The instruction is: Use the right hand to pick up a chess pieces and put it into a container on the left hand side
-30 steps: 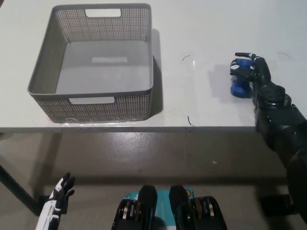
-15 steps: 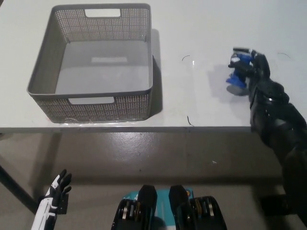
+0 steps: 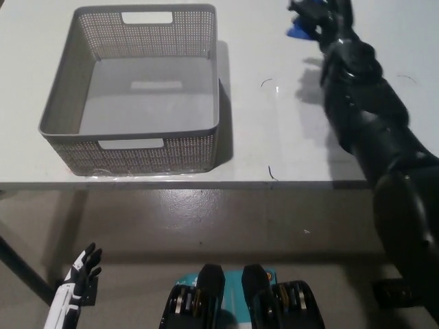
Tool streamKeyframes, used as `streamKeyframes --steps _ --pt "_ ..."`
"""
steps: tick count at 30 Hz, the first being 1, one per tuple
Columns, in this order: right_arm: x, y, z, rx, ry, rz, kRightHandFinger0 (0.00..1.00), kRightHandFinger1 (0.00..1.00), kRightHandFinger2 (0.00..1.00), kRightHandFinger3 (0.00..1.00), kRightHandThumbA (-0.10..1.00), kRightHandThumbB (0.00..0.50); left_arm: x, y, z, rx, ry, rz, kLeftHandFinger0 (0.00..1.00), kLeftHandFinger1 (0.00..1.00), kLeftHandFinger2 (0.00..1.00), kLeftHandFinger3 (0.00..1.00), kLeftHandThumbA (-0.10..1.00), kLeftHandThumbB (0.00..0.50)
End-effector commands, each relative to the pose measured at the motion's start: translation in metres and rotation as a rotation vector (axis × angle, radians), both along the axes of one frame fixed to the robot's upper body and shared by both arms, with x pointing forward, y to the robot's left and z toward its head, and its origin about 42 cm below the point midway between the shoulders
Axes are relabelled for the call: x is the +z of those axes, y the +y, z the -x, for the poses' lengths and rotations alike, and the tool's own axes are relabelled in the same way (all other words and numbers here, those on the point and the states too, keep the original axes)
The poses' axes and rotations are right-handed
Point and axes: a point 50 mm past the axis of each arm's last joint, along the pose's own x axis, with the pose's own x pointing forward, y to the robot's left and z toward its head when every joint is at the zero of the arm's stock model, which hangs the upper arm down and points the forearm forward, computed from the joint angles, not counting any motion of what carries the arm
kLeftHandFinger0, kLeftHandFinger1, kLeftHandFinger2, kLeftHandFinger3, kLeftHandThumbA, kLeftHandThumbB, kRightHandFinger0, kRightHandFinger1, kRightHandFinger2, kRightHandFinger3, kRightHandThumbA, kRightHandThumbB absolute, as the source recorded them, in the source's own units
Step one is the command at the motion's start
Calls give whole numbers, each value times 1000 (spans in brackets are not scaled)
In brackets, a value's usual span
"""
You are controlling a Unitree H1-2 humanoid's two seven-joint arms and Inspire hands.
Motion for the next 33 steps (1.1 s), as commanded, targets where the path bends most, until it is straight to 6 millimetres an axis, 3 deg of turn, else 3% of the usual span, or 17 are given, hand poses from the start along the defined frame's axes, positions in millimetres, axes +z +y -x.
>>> streamKeyframes --steps 1,3,7,8,11,12,15,16,19,21,29,30,31,32,33 --pt "63 43 5 41 -178 21 0 303 699 693 -100 109 4 3 2 -2 -17 -4 1000 1000 1000 987 1000 128" --pt "65 60 9 69 -193 27 0 334 741 727 -100 88 2 3 3 -5 -11 -3 1000 1000 1000 986 1000 141" --pt "64 105 22 113 -220 116 0 336 722 732 -100 140 0 0 6 -9 3 -22 1000 1000 1000 988 1000 154" --pt "63 115 26 144 -225 104 0 330 720 739 -100 129 -2 -1 7 -9 6 -19 1000 1000 1000 982 1000 158" --pt "61 146 38 190 -214 115 0 248 589 468 -100 166 -5 -6 8 -19 7 -3 1000 1000 1000 974 1000 158" --pt "60 154 42 204 -218 109 0 240 587 460 -100 165 -5 -7 8 -19 7 1 1000 1000 1000 972 1000 158" --pt "51 183 54 259 -182 130 2 317 712 582 -100 159 -7 -9 11 -25 6 -14 1000 1000 1000 971 1000 150" --pt "47 193 59 278 -170 159 0 308 710 618 -100 150 -7 -11 10 -31 5 -9 1000 1000 1000 976 1000 151" --pt "38 201 64 303 -157 167 0 289 729 685 -100 116 -5 -14 6 -40 -1 -6 1000 1000 1000 980 1000 153" --pt "30 205 67 309 -149 170 0 346 755 763 -100 122 -4 -13 7 -39 -2 -8 1000 1000 1000 977 1000 151" --pt "-1 200 67 283 -56 261 0 414 853 844 -100 147 -6 -16 10 -52 11 -4 1000 1000 1000 933 1000 163" --pt "-4 198 66 280 -48 274 67 498 924 881 -100 172 -5 -17 10 -51 13 -8 1000 1000 1000 934 1000 154" --pt "-5 195 64 284 -39 299 199 532 857 883 -61 187 -4 -17 8 -51 11 -12 1000 1000 1000 938 1000 150" --pt "-6 191 62 307 -36 309 345 635 947 1000 85 211 -3 -17 5 -52 9 -12 1000 1000 1000 949 1000 149" --pt "-8 188 60 331 -31 311 534 792 1000 1000 211 260 -3 -18 3 -49 7 -12 1000 1000 1000 948 1000 150"
